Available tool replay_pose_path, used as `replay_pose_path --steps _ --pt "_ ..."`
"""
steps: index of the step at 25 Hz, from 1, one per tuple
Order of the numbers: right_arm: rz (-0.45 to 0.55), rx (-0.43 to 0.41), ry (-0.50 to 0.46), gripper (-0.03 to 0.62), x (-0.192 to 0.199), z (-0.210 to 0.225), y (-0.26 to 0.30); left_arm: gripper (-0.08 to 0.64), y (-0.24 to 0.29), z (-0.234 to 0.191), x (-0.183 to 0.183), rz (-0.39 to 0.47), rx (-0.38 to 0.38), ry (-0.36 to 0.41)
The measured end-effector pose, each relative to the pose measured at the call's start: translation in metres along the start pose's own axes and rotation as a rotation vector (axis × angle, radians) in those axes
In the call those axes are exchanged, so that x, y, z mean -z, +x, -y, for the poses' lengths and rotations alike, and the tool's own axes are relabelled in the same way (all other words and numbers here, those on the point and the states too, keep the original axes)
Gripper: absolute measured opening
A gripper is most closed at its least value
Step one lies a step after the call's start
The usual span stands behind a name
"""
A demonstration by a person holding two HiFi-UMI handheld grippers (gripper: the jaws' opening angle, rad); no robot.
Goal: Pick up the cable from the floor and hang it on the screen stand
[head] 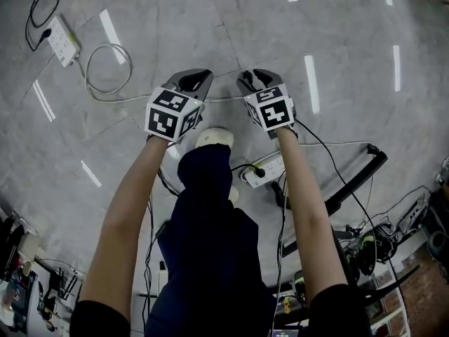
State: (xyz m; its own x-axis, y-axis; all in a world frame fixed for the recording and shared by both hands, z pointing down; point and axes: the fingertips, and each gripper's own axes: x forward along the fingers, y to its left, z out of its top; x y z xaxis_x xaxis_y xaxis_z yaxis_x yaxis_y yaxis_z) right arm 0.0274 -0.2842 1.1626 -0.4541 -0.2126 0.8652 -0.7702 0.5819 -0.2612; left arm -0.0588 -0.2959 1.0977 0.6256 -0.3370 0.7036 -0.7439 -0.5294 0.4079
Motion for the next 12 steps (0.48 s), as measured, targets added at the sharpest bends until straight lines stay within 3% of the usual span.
replay_pose_path --steps 3,12 --pt "-0.045 0.013 -0.032 0.204 0.012 0.005 0.015 0.008 0.006 -0.004 0.006 -0.008 0.007 0.024" --pt "-0.088 0.031 -0.011 0.204 0.027 0.010 0.044 0.008 0.020 -0.007 0.016 -0.031 0.022 0.078"
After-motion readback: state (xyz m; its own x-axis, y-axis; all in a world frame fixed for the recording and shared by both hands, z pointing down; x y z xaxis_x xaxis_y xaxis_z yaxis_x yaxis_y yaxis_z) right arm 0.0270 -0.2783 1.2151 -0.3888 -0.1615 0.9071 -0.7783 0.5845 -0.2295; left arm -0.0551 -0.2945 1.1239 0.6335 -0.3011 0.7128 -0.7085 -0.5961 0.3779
